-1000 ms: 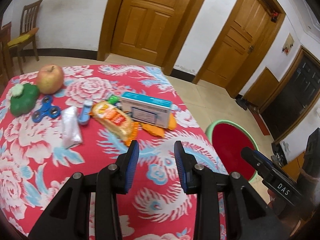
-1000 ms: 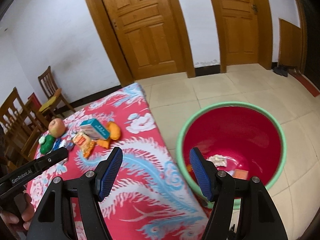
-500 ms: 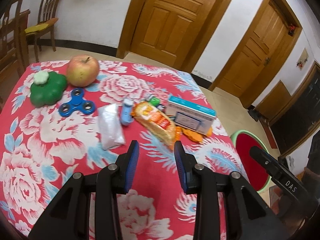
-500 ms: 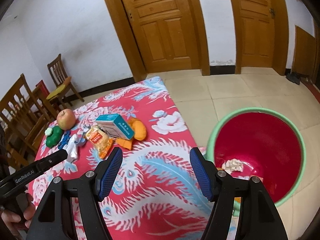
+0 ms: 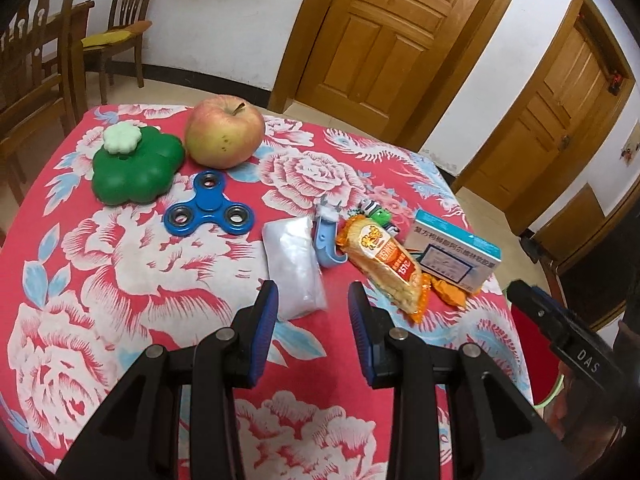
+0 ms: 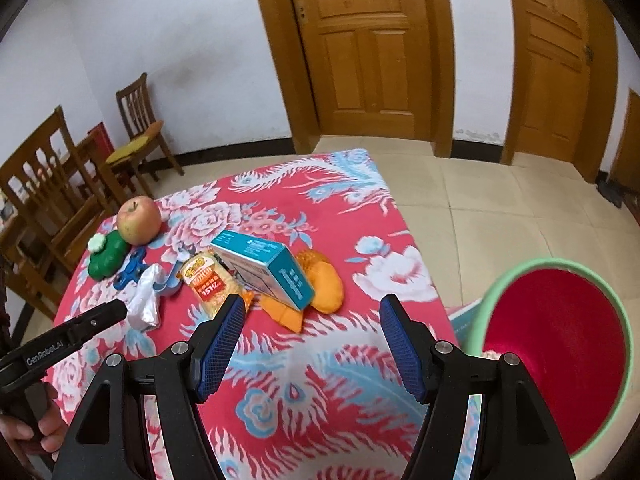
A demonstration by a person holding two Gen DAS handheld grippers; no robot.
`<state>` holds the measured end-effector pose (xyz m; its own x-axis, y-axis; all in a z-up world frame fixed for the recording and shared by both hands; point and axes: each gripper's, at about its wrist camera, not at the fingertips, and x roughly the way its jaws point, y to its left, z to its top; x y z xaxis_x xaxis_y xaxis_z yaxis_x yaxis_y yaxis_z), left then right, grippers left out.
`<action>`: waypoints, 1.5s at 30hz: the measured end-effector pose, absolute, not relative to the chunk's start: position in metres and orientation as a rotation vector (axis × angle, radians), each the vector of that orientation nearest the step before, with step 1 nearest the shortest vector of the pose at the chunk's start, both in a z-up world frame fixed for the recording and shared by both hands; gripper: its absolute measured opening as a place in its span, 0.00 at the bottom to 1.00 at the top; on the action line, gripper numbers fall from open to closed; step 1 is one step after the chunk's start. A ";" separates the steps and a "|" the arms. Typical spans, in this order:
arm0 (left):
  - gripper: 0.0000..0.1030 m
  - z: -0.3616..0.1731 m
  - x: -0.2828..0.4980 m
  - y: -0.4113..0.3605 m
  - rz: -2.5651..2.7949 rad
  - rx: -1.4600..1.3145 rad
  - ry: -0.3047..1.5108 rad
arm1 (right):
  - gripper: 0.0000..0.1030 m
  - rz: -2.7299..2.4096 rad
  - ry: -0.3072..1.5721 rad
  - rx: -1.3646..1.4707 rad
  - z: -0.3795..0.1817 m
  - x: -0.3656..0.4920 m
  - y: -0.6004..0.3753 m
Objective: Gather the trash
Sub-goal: 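Grasp the white plastic bag with the left tool while the right grasps the blue-white medicine box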
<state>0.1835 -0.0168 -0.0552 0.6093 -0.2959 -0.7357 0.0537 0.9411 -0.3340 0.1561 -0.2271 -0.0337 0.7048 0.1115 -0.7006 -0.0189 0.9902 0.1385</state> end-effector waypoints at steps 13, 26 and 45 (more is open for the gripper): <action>0.34 -0.077 0.203 -0.026 -0.183 -0.266 0.943 | 0.69 0.138 0.822 0.046 -0.049 0.194 -0.212; 0.34 -0.085 0.208 -0.026 -0.192 -0.263 0.940 | 0.35 0.211 0.829 0.065 -0.054 0.198 -0.197; 0.31 -0.060 0.176 -0.013 -0.217 -0.319 0.888 | 0.22 0.225 0.740 0.128 -0.029 0.152 -0.204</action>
